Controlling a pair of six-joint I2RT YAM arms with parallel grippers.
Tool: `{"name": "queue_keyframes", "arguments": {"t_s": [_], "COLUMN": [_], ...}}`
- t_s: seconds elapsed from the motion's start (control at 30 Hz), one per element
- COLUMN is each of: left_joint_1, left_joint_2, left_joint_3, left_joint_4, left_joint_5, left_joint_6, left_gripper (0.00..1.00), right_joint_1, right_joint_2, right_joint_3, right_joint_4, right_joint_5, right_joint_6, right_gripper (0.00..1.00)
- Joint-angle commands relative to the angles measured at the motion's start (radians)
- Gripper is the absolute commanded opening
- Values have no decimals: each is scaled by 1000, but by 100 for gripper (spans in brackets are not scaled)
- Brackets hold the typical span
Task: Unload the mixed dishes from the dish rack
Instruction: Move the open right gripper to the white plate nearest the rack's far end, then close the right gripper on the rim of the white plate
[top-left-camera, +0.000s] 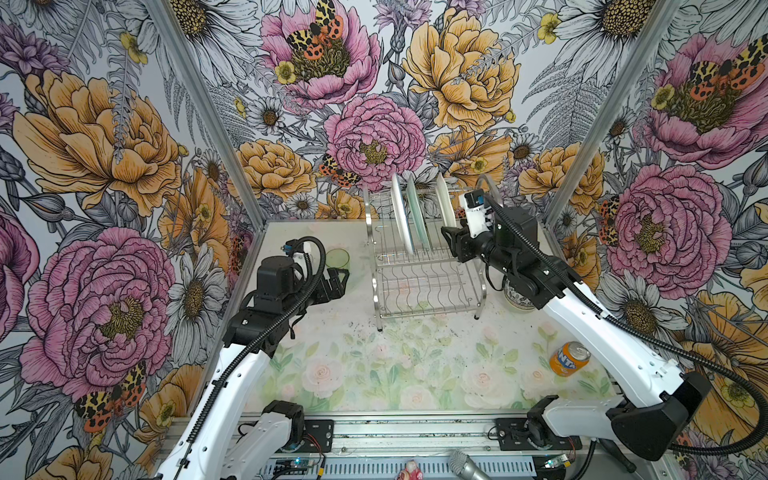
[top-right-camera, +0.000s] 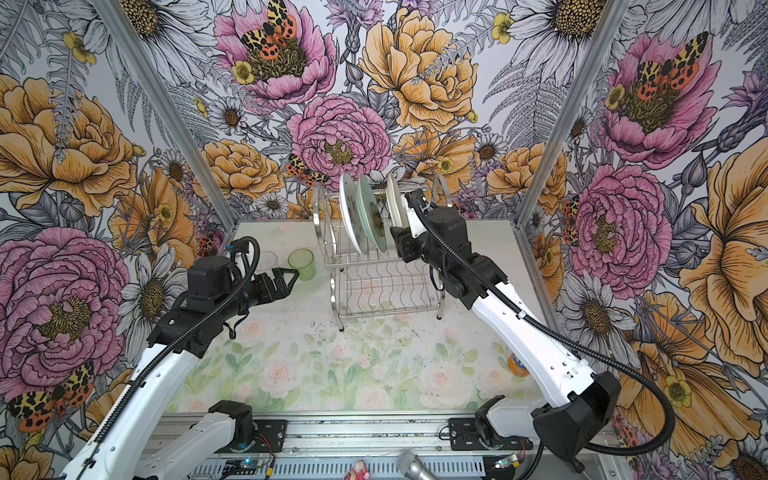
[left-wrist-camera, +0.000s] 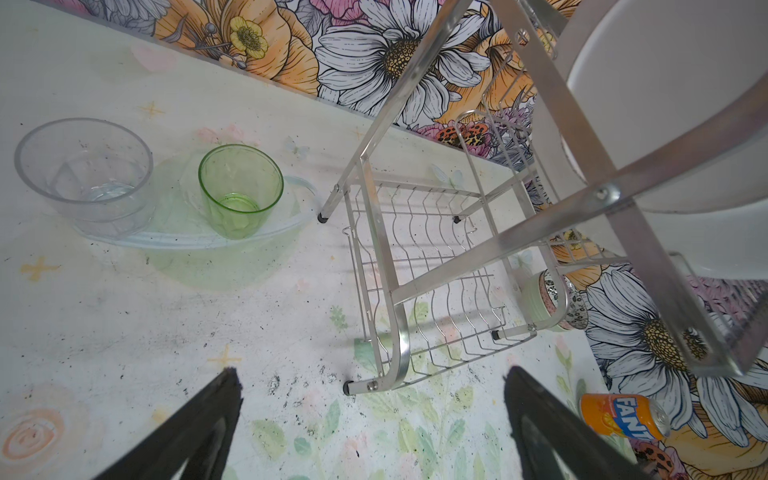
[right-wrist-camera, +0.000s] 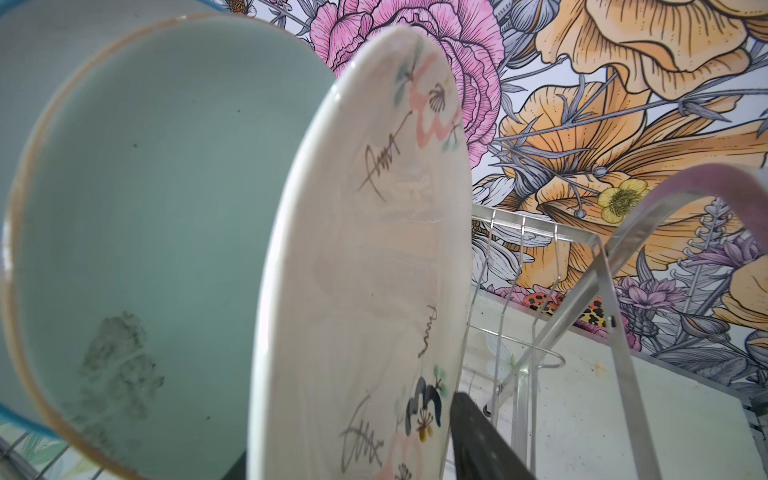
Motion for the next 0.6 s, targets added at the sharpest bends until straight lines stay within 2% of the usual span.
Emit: {"name": "queue_keyframes", "arguments": {"t_s": [0.0,0.3,0.4,0.5,0.57], "left_joint_1": [14,24,25,25,26], "left_joint_2": [1,4,5,7,7], "left_joint_3": [-14,-11,-8,-7,-7], "left_joint_4": [32,31,31,31,31], "left_joint_5": [35,61,60,67,70], "left_joint_6": [20,21,22,21,20], "left_gripper": [99,99,99,99,99], "right_joint_1": [-5,-5,-5,-5,-5], "right_joint_2": [10,10,11,13,12], "right_joint_3": [31,-5,-15,-25,-28], "right_joint_4": [20,83,98,103,107], "right_joint_5": [13,44,68,69,59], "right_joint_6": [2,49,67,72,74], "right_gripper": [57,53,48,38,36]}}
